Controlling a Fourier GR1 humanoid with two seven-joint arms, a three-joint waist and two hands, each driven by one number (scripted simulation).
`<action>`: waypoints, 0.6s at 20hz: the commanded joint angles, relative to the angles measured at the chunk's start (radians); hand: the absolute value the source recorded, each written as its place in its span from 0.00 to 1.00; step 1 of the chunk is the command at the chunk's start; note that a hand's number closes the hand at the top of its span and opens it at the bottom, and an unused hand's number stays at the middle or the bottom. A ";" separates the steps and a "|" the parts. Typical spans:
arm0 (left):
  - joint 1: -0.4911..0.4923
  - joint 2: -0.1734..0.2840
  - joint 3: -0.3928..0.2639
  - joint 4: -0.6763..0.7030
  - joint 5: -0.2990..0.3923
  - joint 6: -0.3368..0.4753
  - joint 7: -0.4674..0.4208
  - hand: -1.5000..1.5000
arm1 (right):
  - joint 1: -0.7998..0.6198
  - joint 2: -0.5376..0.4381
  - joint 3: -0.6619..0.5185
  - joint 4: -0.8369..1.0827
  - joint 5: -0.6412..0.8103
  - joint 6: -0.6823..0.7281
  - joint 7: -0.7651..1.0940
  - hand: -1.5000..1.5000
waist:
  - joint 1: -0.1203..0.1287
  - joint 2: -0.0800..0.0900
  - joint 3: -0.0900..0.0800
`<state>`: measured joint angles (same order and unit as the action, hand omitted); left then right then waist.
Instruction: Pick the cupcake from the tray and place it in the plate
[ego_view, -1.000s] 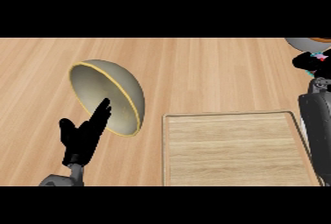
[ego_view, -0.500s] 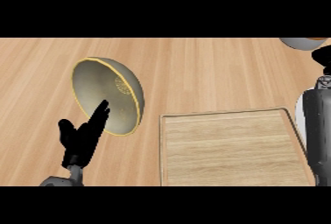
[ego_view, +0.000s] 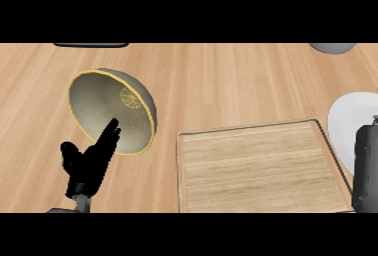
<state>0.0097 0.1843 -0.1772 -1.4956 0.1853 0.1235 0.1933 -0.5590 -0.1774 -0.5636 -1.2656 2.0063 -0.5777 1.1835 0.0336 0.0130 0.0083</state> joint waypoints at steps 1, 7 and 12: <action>0.004 0.005 0.008 0.022 0.001 0.005 0.031 0.50 | 0.026 0.016 -0.095 0.023 0.041 -0.204 0.209 1.00 | -0.012 0.001 -0.005; 0.004 -0.011 0.013 0.042 0.011 -0.005 0.019 0.50 | 0.059 -0.003 -0.233 0.087 -0.069 -0.359 0.072 1.00 | -0.023 -0.003 -0.006; 0.009 -0.008 0.024 0.014 0.014 0.005 0.043 0.50 | 0.083 0.004 -0.367 0.119 -0.216 -0.325 0.020 1.00 | -0.041 -0.011 -0.005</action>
<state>0.0223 0.1862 -0.1557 -1.4984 0.1929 0.1205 0.2091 -0.4803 -0.1824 -0.8358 -1.1766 1.9070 -0.8578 1.0804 0.0093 0.0017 0.0068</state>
